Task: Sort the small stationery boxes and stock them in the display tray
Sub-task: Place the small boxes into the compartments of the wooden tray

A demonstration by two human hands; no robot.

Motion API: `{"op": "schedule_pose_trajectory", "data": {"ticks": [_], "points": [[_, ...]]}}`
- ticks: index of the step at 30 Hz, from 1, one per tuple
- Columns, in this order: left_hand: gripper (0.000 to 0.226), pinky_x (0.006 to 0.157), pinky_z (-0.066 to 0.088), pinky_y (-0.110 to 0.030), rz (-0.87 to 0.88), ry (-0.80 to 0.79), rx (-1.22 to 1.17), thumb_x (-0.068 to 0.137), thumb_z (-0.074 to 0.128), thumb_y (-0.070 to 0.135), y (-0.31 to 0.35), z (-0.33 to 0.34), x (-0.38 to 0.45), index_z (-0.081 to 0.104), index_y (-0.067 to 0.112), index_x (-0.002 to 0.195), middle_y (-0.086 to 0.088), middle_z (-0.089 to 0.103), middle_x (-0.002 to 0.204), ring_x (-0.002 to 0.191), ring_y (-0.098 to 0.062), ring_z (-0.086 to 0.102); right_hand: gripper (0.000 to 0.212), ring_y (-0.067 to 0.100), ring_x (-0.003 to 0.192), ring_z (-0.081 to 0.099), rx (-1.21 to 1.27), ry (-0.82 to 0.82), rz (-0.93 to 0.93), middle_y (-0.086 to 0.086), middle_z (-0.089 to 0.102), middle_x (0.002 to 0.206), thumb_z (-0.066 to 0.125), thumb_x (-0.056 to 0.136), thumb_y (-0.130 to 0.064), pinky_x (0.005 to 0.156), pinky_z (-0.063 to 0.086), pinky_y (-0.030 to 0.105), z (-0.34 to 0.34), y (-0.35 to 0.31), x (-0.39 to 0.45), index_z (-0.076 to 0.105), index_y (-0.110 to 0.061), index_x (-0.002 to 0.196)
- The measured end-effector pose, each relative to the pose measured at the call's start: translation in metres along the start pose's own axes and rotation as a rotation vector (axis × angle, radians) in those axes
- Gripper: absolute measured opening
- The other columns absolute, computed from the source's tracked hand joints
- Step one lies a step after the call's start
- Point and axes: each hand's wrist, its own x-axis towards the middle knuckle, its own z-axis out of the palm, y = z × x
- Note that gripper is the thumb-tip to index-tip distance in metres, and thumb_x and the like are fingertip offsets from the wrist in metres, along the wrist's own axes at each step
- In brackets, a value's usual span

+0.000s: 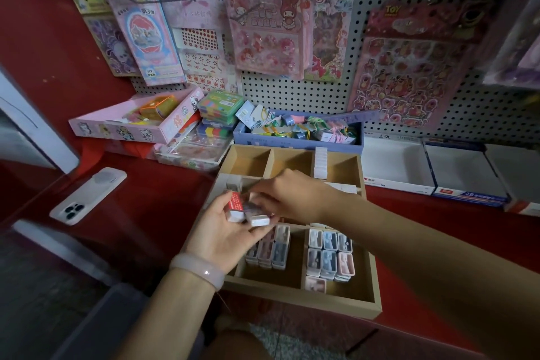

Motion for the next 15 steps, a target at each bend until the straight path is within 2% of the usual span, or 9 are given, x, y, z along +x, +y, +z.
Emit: {"op": "schedule_pose_trajectory", "data": {"ticks": [3,6,8,10,13,15], "points": [[0.032,0.08,0.045,-0.048,-0.005,0.072,-0.017,0.099,0.041,0.027,0.01,-0.009,0.002,0.055,-0.001,0.1,-0.022,0.066,0.09,0.094,-0.034,0.059,0.02,0.023,0.073,0.06,0.041,0.136,0.074,0.009,0.067,0.082,0.052,0.092,-0.015,0.062,0.04,0.029,0.004,0.0,0.012,0.064,-0.006,0.104],[0.031,0.075,0.045,-0.046,0.027,0.136,-0.024,0.099,0.042,0.027,0.024,-0.022,0.003,0.053,-0.001,0.106,-0.023,0.057,0.099,0.092,-0.034,0.057,0.022,0.024,0.078,0.062,0.135,0.245,0.213,0.011,0.069,0.091,0.052,0.088,-0.008,0.065,0.046,0.031,0.009,0.009,0.03,0.064,-0.005,0.106],[0.033,0.074,0.048,-0.046,0.05,0.149,-0.04,0.1,0.041,0.029,0.034,-0.032,0.004,0.053,-0.001,0.107,-0.023,0.057,0.1,0.092,-0.032,0.058,0.023,0.03,0.085,0.06,0.13,0.218,0.27,0.015,0.067,0.095,0.05,0.088,-0.006,0.074,0.048,0.038,0.017,0.012,0.044,0.06,-0.002,0.108],[0.033,0.073,0.053,-0.046,0.059,0.159,-0.056,0.1,0.04,0.03,0.043,-0.042,0.004,0.053,0.0,0.106,-0.021,0.058,0.101,0.092,-0.031,0.058,0.022,0.035,0.089,0.059,0.075,0.133,0.306,0.019,0.064,0.098,0.047,0.091,-0.008,0.076,0.049,0.041,0.03,0.01,0.059,0.055,-0.003,0.111],[0.034,0.074,0.048,-0.044,0.074,0.17,-0.089,0.1,0.04,0.03,0.053,-0.052,0.003,0.054,0.0,0.107,-0.021,0.058,0.104,0.093,-0.03,0.058,0.022,0.04,0.094,0.059,0.004,0.025,0.37,0.023,0.061,0.104,0.045,0.093,-0.012,0.073,0.047,0.039,0.049,0.002,0.079,0.047,-0.005,0.114],[0.034,0.073,0.053,-0.046,0.085,0.162,-0.096,0.099,0.04,0.03,0.059,-0.058,0.001,0.054,0.001,0.109,-0.02,0.06,0.103,0.092,-0.029,0.059,0.023,0.039,0.096,0.058,-0.04,0.005,0.389,0.022,0.059,0.108,0.046,0.093,-0.013,0.07,0.041,0.036,0.058,0.0,0.087,0.045,-0.004,0.114]]}}
